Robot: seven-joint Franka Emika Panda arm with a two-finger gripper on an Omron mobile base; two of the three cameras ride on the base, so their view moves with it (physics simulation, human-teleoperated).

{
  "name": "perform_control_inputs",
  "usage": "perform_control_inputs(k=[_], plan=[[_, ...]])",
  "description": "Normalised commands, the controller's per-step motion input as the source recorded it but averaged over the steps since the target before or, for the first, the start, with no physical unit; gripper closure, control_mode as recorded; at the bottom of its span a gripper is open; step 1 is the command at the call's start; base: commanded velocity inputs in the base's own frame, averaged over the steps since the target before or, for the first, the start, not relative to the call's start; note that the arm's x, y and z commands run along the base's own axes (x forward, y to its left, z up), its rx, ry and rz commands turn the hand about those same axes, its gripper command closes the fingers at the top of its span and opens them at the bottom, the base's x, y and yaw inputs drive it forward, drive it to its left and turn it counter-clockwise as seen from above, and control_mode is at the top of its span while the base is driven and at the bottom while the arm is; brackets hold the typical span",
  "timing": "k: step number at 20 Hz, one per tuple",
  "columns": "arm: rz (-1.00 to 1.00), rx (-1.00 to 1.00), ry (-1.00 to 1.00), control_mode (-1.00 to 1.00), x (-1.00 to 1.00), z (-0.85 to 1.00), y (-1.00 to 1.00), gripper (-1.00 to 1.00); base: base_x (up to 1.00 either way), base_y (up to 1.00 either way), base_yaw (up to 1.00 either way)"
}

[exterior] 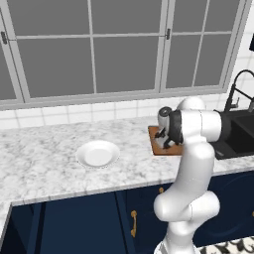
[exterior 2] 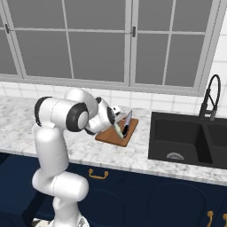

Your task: Pick up the knife from the drawer and place it on the cutting board. Then place the meat from the plate to the cutting board.

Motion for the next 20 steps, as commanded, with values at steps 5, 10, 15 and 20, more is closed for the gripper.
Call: perform_control_inputs(k=[5, 10, 15, 20], plan=[[0.0, 0.0, 0.0, -1.0, 0.81, 0.45, 0.25, 1.0, 0.0, 0.0, 0.0], [-0.03, 0.04, -0.01, -1.0, 0.05, 0.21, 0.71, -1.0, 0.0, 0.0, 0.0], [-0.01, 0.17, -0.03, -1.0, -0.87, -0.11, -0.41, -1.0, 0.0, 0.0, 0.0], [0.13, 0.06, 0.0, -1.0, -0.41, 0.04, -0.89, -1.0, 0.0, 0.0, 0.0]])
